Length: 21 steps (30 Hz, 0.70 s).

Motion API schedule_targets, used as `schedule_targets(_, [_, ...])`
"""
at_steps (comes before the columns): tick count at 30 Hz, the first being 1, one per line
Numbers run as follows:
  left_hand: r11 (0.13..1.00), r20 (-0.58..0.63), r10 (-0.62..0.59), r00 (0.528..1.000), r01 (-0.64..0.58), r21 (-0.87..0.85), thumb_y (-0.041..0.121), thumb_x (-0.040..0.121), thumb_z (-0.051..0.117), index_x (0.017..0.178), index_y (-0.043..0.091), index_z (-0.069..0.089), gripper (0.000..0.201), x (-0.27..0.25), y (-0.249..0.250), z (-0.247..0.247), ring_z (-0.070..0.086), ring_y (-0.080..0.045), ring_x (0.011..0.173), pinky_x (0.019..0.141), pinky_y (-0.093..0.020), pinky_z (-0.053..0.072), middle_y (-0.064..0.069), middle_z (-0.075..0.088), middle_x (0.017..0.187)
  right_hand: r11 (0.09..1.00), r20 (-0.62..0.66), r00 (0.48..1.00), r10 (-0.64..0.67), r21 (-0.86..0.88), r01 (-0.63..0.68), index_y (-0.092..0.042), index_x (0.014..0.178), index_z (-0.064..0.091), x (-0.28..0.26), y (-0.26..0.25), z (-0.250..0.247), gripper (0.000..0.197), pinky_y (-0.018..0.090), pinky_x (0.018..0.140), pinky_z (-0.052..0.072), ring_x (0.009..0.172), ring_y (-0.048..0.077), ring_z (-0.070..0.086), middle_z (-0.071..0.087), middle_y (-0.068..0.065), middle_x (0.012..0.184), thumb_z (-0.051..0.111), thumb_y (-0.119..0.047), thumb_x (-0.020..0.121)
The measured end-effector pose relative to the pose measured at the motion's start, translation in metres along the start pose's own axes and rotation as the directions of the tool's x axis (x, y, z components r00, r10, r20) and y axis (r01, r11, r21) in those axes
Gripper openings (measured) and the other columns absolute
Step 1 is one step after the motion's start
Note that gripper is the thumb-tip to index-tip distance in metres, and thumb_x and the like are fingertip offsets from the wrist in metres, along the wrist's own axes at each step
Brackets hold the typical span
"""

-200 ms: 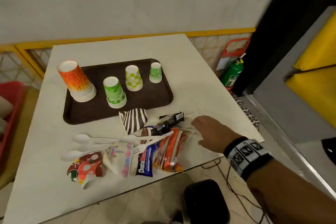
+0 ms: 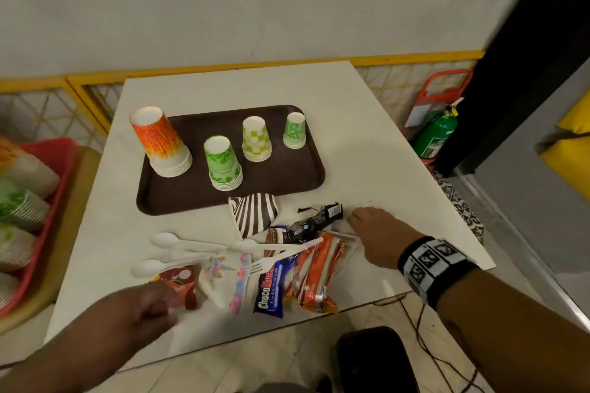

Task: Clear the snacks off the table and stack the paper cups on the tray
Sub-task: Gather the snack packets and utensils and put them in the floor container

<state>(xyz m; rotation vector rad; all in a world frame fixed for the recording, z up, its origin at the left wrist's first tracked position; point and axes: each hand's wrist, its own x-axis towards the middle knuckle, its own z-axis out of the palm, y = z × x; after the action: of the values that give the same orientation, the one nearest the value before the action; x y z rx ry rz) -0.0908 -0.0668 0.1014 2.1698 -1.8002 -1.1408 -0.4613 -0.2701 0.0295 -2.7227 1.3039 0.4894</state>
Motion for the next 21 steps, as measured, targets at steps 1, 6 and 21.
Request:
schedule_targets(1, [1.000, -0.023, 0.003, 1.000, -0.003, 0.019, 0.044, 0.083, 0.072, 0.089, 0.047, 0.068, 0.008, 0.007, 0.005, -0.008, 0.065, 0.003, 0.078, 0.073, -0.021, 0.050, 0.025, 0.070, 0.084, 1.000, -0.010, 1.000, -0.004, -0.014, 0.004, -0.013, 0.142, 0.041, 0.005, 0.003, 0.001, 0.056, 0.034, 0.105, 0.041, 0.123, 0.025, 0.048, 0.047, 0.007, 0.137, 0.056, -0.015, 0.088])
schedule_targets(6, [0.972, -0.135, 0.063, 0.989, -0.030, 0.233, 0.031, 0.085, 0.076, 0.113, 0.035, 0.058, 0.033, 0.065, 0.012, -0.035, 0.059, 0.000, 0.092, 0.073, -0.007, 0.040, 0.018, 0.059, 0.106, 0.999, -0.014, 0.999, 0.032, 0.019, -0.032, -0.020, 0.138, 0.041, 0.020, 0.014, 0.004, 0.050, 0.032, 0.092, 0.046, 0.110, 0.020, 0.053, 0.053, 0.001, 0.125, 0.052, -0.017, 0.089])
schedule_targets(21, [0.602, 0.160, -0.093, 0.983, -0.073, 0.795, 0.036, 0.086, 0.069, 0.145, 0.021, 0.040, 0.067, 0.154, -0.005, -0.015, 0.049, -0.022, 0.133, 0.107, -0.033, 0.043, -0.001, 0.047, 0.145, 0.970, 0.079, 0.976, 0.203, 0.120, -0.212, -0.019, 0.134, 0.043, 0.009, 0.029, 0.012, 0.038, 0.032, 0.094, 0.046, 0.115, 0.021, 0.051, 0.053, 0.003, 0.126, 0.044, -0.018, 0.097])
